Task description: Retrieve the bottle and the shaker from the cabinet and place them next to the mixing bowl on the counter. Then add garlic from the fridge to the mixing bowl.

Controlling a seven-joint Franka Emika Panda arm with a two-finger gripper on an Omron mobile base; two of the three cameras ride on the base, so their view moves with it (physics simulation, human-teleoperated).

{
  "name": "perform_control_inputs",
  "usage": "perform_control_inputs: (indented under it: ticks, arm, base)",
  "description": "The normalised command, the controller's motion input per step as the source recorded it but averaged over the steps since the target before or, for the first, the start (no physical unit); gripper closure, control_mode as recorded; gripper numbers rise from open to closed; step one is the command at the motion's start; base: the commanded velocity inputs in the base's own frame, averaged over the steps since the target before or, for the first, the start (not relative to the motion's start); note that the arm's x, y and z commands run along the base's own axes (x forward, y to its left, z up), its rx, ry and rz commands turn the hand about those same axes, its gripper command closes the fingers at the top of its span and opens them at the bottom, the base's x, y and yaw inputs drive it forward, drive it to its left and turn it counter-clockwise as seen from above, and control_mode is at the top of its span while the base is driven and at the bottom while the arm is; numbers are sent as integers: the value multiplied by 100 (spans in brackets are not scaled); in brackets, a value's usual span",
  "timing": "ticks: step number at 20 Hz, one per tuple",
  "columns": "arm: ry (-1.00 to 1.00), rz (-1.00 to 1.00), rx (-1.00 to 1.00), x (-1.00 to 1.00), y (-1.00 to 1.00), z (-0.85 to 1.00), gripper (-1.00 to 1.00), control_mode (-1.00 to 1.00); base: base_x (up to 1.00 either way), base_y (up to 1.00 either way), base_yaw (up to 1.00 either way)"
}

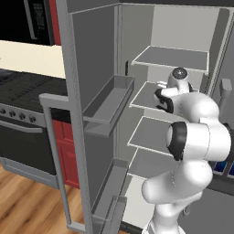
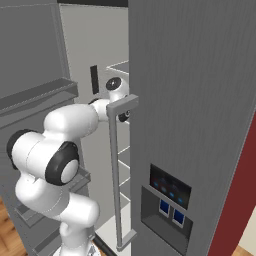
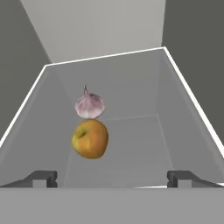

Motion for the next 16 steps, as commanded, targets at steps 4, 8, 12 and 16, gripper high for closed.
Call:
perform_control_inputs:
  ticks: [4,8,12,16]
  arm:
    - [0,0,0,42,-2,-5,-100,-100]
    - [0,0,0,47,-13,0,-100,-100]
    - [0,0,0,43,-19,-7,-100,-100]
    - [0,0,0,44,-19,-12,-100,-100]
  base:
    - [0,0,0]
    - [0,0,0]
    - [0,0,0]
    - [0,0,0]
